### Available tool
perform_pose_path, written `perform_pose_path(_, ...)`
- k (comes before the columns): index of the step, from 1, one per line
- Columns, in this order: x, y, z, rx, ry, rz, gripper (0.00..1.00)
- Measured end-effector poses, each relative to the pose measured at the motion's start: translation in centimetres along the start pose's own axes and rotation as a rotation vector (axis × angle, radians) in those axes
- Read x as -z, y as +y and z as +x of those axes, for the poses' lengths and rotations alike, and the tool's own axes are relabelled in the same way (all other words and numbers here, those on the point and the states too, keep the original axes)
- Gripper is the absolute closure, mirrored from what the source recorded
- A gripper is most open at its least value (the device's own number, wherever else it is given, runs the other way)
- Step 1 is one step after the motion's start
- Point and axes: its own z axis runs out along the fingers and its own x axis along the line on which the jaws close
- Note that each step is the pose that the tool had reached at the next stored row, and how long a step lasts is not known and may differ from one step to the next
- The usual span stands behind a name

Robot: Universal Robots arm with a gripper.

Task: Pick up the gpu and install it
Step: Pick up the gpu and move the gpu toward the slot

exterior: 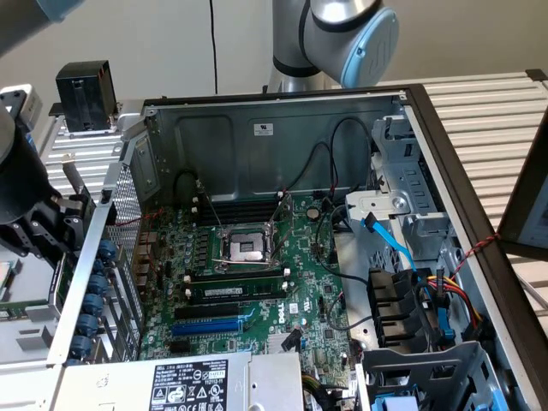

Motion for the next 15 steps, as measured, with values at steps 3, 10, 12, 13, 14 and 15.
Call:
perform_pose_path(3, -0.01, -0.04, -0.08, -0.001, 0.0093, -0.0069, 0.59)
perform_pose_path(10, 0.00, -0.15, -0.28, -0.007, 0.0402, -0.0044, 0.59)
perform_pose_path(12, -0.02, -0.15, -0.31, -0.006, 0.0401, -0.0032, 0.59)
perform_pose_path(13, -0.01, -0.15, -0.35, -0.005, 0.0402, -0.0024, 0.59)
perform_pose_path(14, -0.01, -0.17, -0.41, -0.005, 0.0402, -0.0021, 0.59)
perform_pose_path(15, -0.01, -0.17, -0.49, -0.004, 0.0405, -0.0018, 0.59)
